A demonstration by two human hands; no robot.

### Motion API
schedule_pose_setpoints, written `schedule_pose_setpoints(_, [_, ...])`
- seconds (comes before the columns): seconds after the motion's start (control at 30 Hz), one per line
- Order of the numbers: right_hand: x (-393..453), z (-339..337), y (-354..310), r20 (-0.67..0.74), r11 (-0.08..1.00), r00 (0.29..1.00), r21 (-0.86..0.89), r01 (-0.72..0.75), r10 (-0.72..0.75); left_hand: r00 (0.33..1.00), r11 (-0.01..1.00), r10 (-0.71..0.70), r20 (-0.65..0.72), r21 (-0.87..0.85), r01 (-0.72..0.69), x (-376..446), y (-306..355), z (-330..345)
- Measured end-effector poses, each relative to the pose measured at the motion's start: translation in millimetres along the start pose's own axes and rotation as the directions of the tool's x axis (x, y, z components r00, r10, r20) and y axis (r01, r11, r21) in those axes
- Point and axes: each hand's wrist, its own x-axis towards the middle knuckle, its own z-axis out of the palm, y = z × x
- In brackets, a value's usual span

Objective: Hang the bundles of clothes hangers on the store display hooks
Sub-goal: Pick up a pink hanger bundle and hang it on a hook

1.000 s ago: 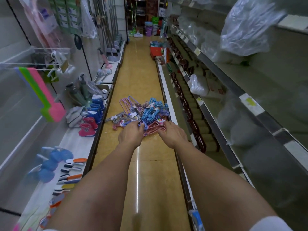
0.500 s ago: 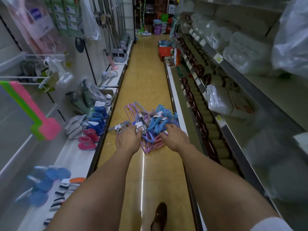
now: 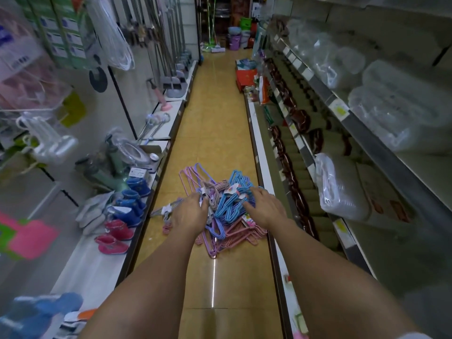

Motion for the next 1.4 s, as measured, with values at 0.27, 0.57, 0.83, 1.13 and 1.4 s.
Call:
schedule_pose_setpoints(0.27, [88, 1, 21, 0.051, 1.0, 0.999, -0.014, -0.012, 0.013, 0.998, 0.997, -0.018, 0.064, -0.078, 0.023, 89, 12, 35])
schedule_pose_setpoints(0.57, [222, 4, 22, 0.085, 0.998, 0.994, 0.027, -0.065, 0.063, 0.994, 0.992, -0.027, 0.102, -0.123, 0.04, 221, 7, 56])
schedule_pose_setpoints(0.83, [331, 26, 14, 0.13, 0.99, 0.984, 0.056, -0.132, 0.124, 0.987, 0.993, -0.058, 0.152, -0.094, 0.072, 327, -9, 78])
schedule_pose_setpoints(1.13, [439, 114, 38, 0.212, 0.998, 0.975, 0.022, -0.067, 0.061, 0.958, 0.985, -0.126, 0.26, -0.083, 0.152, 387, -49, 190])
schedule_pose_setpoints(1.4, [534, 290, 88, 0.287, 0.998, 0.958, -0.059, 0.011, 0.006, 0.948, 0.974, -0.182, 0.261, -0.081, 0.209, 443, -114, 367])
